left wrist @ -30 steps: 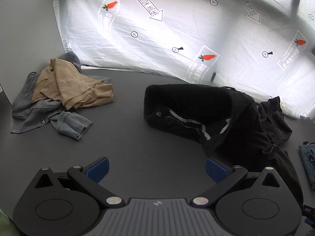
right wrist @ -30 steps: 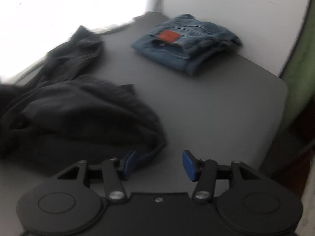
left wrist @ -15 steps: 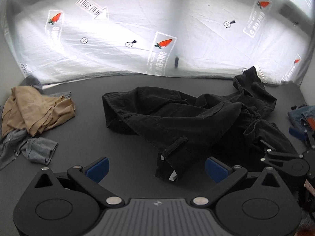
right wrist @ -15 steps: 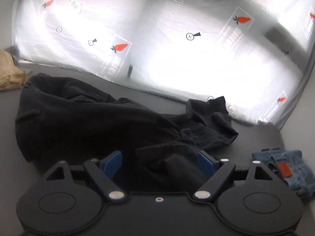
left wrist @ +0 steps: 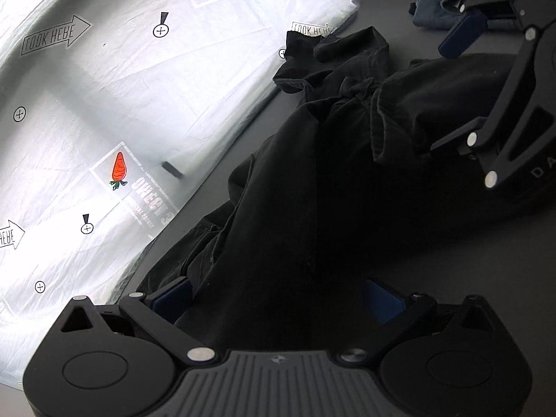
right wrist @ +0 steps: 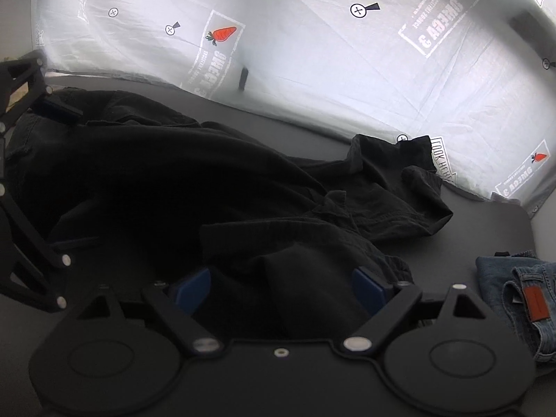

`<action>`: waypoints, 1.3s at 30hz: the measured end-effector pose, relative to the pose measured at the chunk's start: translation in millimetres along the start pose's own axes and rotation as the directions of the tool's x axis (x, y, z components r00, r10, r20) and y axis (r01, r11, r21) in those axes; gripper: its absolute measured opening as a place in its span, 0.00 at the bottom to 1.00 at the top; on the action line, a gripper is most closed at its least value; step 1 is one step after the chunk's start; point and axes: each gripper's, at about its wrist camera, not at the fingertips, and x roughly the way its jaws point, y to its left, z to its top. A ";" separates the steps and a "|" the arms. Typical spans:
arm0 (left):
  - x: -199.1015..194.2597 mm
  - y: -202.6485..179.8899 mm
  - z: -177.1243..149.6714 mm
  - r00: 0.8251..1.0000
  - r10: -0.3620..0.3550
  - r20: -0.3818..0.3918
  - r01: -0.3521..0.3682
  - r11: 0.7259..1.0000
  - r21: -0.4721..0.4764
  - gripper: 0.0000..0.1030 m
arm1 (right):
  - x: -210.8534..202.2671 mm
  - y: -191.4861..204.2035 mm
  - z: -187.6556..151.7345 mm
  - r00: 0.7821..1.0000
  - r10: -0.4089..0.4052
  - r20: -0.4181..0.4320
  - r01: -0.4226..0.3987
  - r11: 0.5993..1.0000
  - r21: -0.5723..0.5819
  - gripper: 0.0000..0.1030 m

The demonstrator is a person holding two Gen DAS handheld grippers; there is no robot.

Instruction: Fold clothes

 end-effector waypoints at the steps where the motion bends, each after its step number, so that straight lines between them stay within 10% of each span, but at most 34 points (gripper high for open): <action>1: 5.1 4.1 -1.2 1.000 0.014 -0.012 -0.014 1.000 -0.013 0.97 | 2.4 5.4 1.4 1.000 0.015 0.006 -0.015 1.000 -0.018 0.87; 5: 25.8 26.9 -8.6 0.996 0.031 -0.081 -0.039 0.994 -0.103 0.78 | 21.5 27.4 4.2 0.998 0.064 -0.006 -0.064 0.995 -0.080 0.81; 11: 36.0 29.2 -13.8 0.994 0.076 -0.079 -0.080 0.995 -0.058 0.21 | 35.0 22.5 5.7 0.999 0.022 -0.045 -0.025 0.998 -0.051 0.21; 18: 25.9 100.4 9.9 0.932 0.357 -0.068 -0.363 0.905 -0.223 0.13 | -25.9 -83.0 45.6 0.988 -0.103 0.117 0.049 0.917 0.396 0.07; 27: 4.6 270.3 -7.7 0.851 0.490 -0.189 -0.508 0.674 -0.536 0.11 | -105.8 -228.4 110.1 0.816 -0.447 0.367 0.086 0.721 0.688 0.06; 33: -67.7 321.5 -78.4 0.891 0.378 -0.254 -0.421 0.474 -0.773 0.11 | -176.4 -256.6 79.0 0.687 -0.623 0.373 0.104 0.593 0.798 0.06; 36: -88.5 293.7 -117.3 0.897 0.328 -0.297 -0.425 0.452 -0.784 0.11 | -184.7 -250.5 28.3 0.691 -0.662 0.290 0.174 0.542 0.822 0.08; 39: -93.5 235.1 -162.6 0.902 0.256 -0.348 -0.431 0.495 -0.755 0.16 | -150.0 -234.6 -41.1 0.786 -0.618 0.015 0.365 0.482 0.796 0.16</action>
